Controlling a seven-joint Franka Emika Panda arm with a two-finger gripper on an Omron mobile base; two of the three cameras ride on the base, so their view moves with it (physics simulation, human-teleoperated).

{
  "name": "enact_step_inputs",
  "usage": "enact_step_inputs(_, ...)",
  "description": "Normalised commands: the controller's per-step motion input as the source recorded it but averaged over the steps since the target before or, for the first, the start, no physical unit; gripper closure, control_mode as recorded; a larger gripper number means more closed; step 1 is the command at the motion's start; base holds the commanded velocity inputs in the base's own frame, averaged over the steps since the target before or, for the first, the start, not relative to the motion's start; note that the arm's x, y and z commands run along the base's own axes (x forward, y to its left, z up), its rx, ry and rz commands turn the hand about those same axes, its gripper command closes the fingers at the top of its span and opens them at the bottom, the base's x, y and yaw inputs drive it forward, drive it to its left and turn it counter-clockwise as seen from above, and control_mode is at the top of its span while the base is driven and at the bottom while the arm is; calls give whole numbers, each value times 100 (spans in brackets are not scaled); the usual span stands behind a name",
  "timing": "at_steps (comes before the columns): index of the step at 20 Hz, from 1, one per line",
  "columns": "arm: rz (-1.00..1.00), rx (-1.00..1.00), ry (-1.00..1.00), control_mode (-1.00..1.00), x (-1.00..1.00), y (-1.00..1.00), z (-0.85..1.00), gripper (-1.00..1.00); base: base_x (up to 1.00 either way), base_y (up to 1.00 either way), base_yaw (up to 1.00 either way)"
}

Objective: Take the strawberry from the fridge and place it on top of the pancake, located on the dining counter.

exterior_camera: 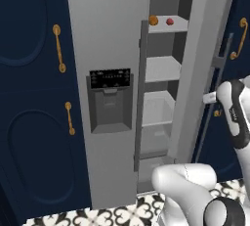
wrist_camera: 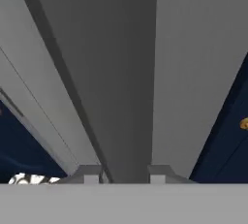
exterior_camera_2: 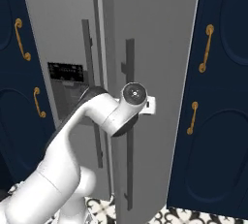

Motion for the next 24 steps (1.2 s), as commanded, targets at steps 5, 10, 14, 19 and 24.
enact_step_inputs(5, -1, 1, -11, -100, -60, -7, 8, -100, 0, 0, 0)
enact_step_inputs(10, -4, -4, -2, -100, -56, -1, 48, -100, 0, 0, 0)
enact_step_inputs(14, -11, -14, 1, -100, -71, 15, 66, -100, 0, 0, 0)
enact_step_inputs(19, -20, -34, 16, -100, -28, 79, 42, -100, 0, 0, 0)
enact_step_inputs(24, -19, -47, 35, -100, 20, 100, 1, -100, 0, 0, 0)
